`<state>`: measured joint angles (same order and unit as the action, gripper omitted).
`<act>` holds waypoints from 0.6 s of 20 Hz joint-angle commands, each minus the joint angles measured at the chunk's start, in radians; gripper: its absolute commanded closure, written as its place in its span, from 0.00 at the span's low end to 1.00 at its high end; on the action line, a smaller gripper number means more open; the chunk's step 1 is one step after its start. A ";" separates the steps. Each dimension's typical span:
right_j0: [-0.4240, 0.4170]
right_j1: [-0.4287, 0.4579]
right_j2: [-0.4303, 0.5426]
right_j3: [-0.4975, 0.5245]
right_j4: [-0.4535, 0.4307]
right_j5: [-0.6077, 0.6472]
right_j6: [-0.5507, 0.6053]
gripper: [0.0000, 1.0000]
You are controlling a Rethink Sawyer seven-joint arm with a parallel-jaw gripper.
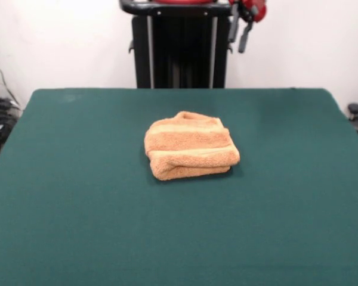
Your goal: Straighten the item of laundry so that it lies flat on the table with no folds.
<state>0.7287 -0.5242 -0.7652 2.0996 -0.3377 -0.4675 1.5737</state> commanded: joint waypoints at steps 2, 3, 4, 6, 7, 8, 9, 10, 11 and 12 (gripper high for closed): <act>-0.016 0.004 0.095 -0.143 -0.009 0.050 0.066 0.00; -0.022 0.008 0.099 -0.145 -0.011 0.035 0.068 0.00; -0.026 0.014 0.100 -0.143 -0.011 0.014 0.071 0.00; -0.025 0.035 0.096 -0.148 0.005 -0.013 0.073 0.00; -0.025 0.047 0.095 -0.152 0.014 -0.020 0.073 0.00; -0.024 0.070 0.090 -0.159 0.033 -0.040 0.074 0.00; -0.023 0.082 0.089 -0.165 0.040 -0.045 0.074 0.00; -0.027 0.094 0.089 -0.171 0.044 -0.057 0.074 0.00; -0.030 0.098 0.091 -0.176 0.044 -0.059 0.074 0.00; -0.034 0.099 0.093 -0.182 0.043 -0.064 0.075 0.00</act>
<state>0.7068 -0.5241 -0.7652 2.0164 -0.3382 -0.4677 1.5737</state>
